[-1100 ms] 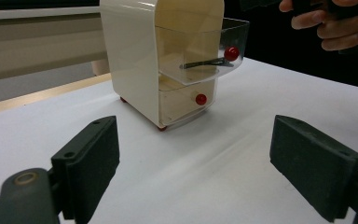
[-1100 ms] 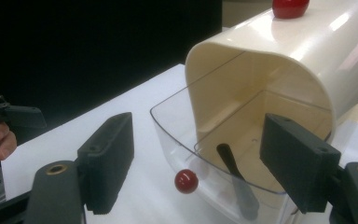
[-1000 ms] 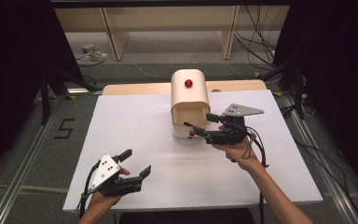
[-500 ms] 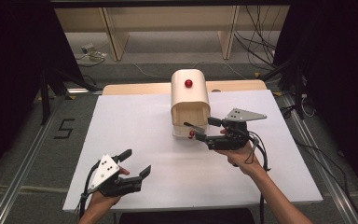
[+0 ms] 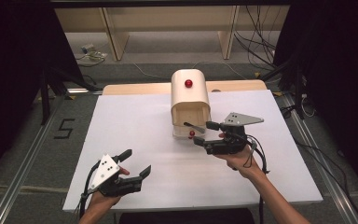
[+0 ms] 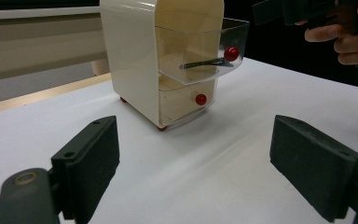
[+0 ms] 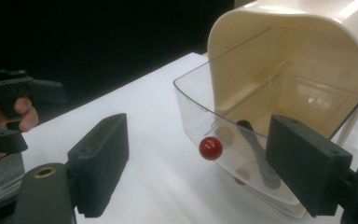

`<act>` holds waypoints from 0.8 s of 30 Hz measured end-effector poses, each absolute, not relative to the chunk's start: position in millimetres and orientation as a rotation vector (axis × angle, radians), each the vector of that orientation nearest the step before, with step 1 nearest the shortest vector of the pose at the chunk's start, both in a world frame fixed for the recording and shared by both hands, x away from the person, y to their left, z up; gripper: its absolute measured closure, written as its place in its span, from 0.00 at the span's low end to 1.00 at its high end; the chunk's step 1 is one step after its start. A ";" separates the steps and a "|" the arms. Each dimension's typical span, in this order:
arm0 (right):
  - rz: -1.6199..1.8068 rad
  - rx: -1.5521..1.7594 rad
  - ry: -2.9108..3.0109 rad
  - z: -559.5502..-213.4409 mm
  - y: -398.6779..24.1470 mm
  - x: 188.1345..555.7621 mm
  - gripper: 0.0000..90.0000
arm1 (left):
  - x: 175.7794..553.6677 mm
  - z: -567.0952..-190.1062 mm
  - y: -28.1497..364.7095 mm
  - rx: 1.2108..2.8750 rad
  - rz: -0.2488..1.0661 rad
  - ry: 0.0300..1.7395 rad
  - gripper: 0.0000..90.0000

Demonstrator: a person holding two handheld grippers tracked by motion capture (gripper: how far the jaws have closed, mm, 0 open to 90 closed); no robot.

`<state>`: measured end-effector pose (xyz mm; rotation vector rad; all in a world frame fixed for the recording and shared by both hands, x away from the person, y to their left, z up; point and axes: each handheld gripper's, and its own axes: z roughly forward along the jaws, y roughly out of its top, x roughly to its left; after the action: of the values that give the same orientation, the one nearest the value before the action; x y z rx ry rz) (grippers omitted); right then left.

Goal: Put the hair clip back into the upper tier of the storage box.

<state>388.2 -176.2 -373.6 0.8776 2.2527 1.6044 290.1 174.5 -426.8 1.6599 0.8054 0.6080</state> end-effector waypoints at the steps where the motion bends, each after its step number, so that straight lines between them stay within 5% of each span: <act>1: 1.604 0.880 2.255 -374.2 -176.2 388.0 0.25 | 290.4 -426.8 174.6 1.660 0.608 0.807 0.17; 24: 1.529 0.877 2.304 -388.1 -176.5 384.8 0.47 | 290.5 -427.3 174.2 1.663 0.605 0.805 0.17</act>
<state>384.8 -176.5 -388.1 0.8772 2.3037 1.5290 290.5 174.2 -427.3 1.6627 0.8055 0.6046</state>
